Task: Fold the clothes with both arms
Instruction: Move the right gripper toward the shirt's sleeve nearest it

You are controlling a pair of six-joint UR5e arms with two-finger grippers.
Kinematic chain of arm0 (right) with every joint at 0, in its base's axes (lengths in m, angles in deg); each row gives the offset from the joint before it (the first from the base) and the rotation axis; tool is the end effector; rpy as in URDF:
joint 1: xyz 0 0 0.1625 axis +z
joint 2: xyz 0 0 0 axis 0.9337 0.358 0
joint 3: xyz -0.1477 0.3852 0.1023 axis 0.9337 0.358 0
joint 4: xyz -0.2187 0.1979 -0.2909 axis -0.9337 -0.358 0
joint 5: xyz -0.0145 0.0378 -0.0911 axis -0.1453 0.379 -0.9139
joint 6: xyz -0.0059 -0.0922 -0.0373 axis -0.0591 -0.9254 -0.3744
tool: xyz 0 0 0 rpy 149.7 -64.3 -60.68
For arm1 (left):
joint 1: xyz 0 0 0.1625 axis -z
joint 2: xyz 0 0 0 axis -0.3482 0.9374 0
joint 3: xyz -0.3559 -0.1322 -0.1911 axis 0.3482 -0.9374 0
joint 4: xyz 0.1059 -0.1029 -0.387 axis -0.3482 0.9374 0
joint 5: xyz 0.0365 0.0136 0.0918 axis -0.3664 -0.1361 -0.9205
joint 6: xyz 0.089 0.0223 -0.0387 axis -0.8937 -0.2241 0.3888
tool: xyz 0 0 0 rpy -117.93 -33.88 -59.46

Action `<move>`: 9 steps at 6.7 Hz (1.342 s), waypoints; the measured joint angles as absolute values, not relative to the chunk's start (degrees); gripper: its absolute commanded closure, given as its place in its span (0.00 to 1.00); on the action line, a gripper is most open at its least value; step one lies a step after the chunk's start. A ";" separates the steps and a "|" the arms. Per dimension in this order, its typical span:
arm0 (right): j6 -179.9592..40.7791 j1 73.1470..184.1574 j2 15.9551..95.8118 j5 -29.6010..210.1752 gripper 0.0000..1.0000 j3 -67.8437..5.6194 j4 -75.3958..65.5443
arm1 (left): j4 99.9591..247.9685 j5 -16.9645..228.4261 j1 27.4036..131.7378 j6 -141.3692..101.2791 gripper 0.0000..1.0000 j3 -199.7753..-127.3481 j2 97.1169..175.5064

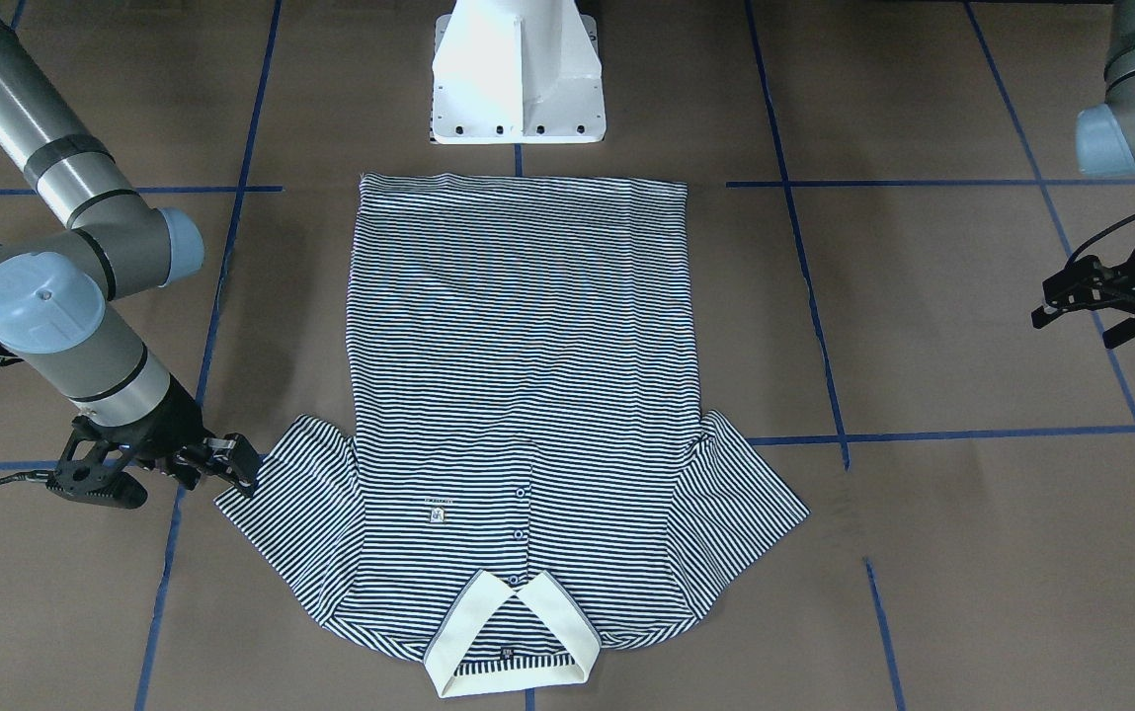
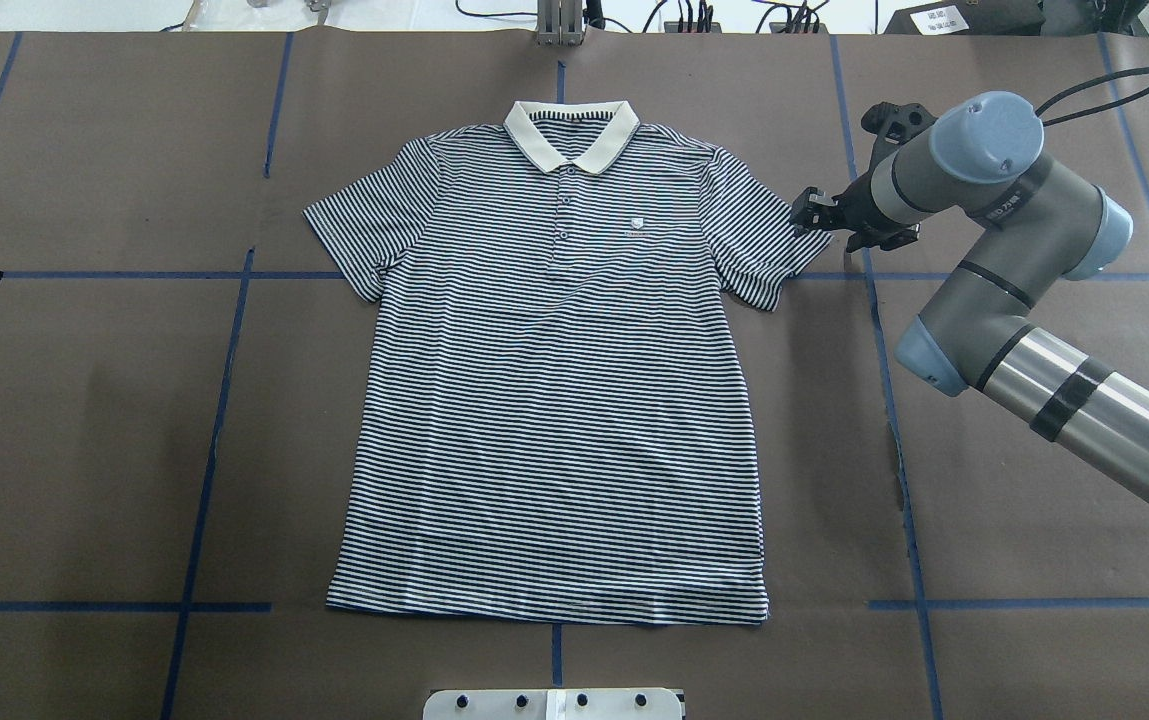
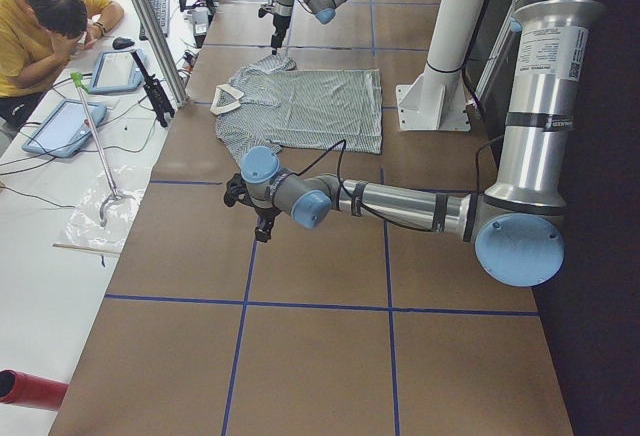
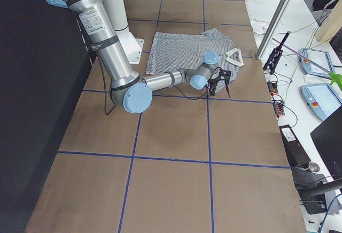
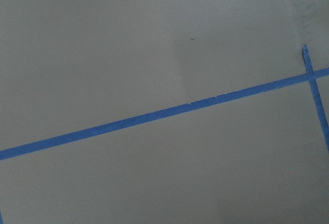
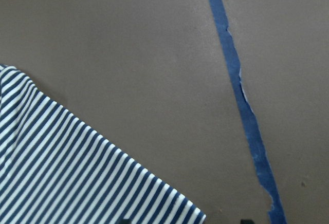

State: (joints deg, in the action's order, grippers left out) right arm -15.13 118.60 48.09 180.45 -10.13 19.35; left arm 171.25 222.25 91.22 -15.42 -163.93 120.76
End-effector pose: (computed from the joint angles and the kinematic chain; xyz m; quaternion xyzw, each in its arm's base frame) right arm -0.3956 -0.6097 0.4588 0.0703 -0.4292 0.1582 0.8865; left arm 0.1212 -0.5294 0.5597 0.0855 0.4475 0.1002 0.8845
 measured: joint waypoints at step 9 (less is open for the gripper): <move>-15.21 118.16 47.75 180.76 1.00 -12.77 18.88 | 171.33 222.77 91.13 -15.22 0.00 -163.75 120.67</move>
State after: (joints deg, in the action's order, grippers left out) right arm -15.21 118.16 47.75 180.76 -12.77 18.88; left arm 171.33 222.77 91.13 -15.22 -163.75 120.67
